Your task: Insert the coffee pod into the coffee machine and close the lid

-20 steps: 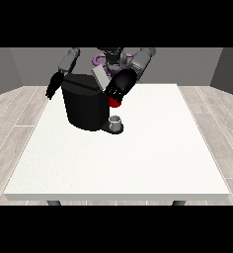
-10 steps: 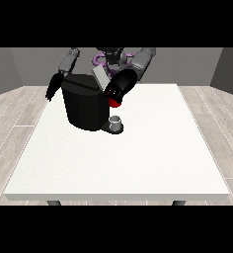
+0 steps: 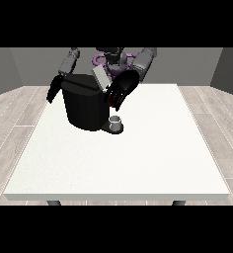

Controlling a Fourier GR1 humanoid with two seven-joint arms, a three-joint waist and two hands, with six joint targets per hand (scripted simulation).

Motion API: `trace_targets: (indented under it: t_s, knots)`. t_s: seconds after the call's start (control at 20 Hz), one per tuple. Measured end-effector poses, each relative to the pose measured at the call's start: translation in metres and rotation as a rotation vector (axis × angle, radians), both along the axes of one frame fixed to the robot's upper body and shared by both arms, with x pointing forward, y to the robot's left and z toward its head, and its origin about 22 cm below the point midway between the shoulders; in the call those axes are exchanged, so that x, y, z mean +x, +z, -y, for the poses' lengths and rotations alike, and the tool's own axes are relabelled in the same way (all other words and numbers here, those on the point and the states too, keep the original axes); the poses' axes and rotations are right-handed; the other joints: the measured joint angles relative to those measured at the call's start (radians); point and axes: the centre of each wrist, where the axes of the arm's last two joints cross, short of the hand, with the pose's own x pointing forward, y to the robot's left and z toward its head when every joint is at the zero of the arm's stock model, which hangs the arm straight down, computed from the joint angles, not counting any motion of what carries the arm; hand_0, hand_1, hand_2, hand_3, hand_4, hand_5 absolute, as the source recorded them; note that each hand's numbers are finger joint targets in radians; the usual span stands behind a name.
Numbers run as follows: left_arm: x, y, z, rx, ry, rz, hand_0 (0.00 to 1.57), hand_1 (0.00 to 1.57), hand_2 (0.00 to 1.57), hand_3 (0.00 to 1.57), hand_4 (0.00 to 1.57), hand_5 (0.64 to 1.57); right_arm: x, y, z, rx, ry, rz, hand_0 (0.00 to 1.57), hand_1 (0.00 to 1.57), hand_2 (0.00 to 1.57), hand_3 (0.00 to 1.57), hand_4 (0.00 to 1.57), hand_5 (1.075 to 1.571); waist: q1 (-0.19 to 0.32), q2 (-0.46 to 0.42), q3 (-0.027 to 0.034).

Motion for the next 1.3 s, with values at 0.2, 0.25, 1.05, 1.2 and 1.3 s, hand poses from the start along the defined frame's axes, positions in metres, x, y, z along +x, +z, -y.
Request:
trace_targets:
  t_s: [0.2, 0.25, 1.05, 1.2, 1.3]
  knots:
    - [0.001, -0.006, -0.003, 0.0, 0.002, -0.007, 0.0, 0.0, 0.36, 0.25, 0.0, 1.571, 0.001, 0.0, 0.007, -0.004, -0.007, -0.015, 0.0, 0.0, 0.0, 0.0, 0.08, 1.571, 0.005, -0.016, 0.0002]
    - [0.001, -0.008, -0.004, -0.002, 0.004, -0.016, 0.0, 0.0, 0.33, 0.23, 0.0, 1.571, 0.001, 0.0, 0.007, 0.002, -0.007, -0.022, 0.0, 0.0, 0.0, 0.0, 0.17, 1.571, 0.007, -0.022, 0.0002]
    - [0.0, -0.153, 0.054, -0.358, -0.163, -0.327, 0.0, 0.0, 0.0, 0.0, 0.42, 1.571, -0.044, -0.106, 0.07, 0.069, -0.182, -0.301, 0.0, 0.0, 0.0, 0.0, 0.0, 1.571, 0.246, -0.335, -0.0016]
    - [-0.011, -0.205, 0.055, -0.62, -0.179, -0.416, 0.0, 0.0, 0.0, 0.0, 0.0, 1.571, -0.06, -0.12, 0.079, 0.075, -0.21, -0.351, 0.0, 0.0, 0.0, 0.0, 0.0, 1.571, 0.292, -0.412, -0.0029]
    - [-0.021, -0.239, 0.056, -0.784, -0.178, -0.468, 0.0, 0.0, 0.0, 0.0, 0.27, 1.571, -0.07, -0.13, 0.084, 0.074, -0.23, -0.377, 0.0, 0.0, 0.0, 0.0, 0.0, 1.571, 0.322, -0.454, -0.0031]
